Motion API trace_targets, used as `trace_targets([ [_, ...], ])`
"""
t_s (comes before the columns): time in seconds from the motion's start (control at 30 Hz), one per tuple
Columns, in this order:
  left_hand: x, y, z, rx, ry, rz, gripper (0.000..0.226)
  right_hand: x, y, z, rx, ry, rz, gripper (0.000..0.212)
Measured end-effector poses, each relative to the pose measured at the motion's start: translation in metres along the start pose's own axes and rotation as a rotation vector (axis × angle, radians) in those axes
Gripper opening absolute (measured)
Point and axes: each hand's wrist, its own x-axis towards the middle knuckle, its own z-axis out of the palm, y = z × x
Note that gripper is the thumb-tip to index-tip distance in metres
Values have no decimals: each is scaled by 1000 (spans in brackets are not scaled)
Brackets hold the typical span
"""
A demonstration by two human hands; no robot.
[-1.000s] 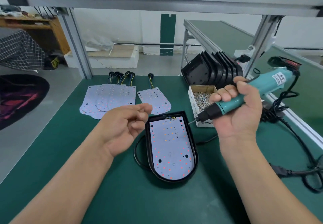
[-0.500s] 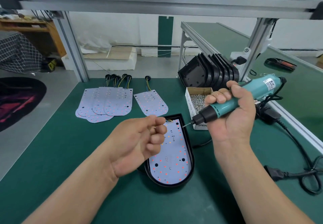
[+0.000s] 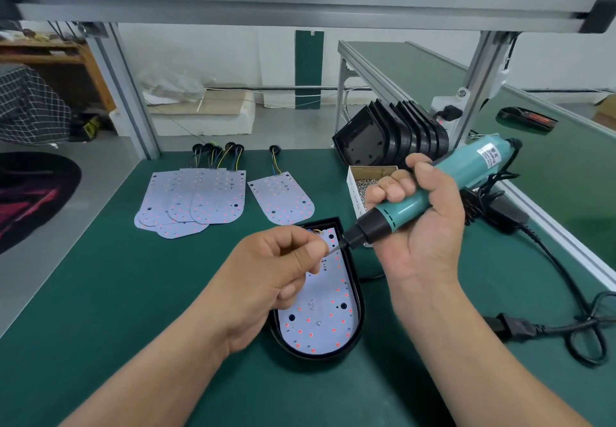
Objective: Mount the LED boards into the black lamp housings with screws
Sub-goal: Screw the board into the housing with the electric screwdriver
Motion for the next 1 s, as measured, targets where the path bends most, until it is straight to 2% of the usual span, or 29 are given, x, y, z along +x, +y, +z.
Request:
trace_targets([
  [0.2, 1, 1, -6, -75, 1, -67, 26, -1, -2, 2, -4, -5, -17, 8],
  [0.5, 1, 0, -4, -95, -10, -82, 15, 0, -3, 1, -23, -17, -36, 9],
  [0.77, 0, 0, -4, -101, -6, -82, 14, -1, -3, 2, -37, -29, -35, 10],
  [1.0, 1, -3, -5, 36, 79, 16, 19, -3, 4, 3, -78, -75, -25, 8],
])
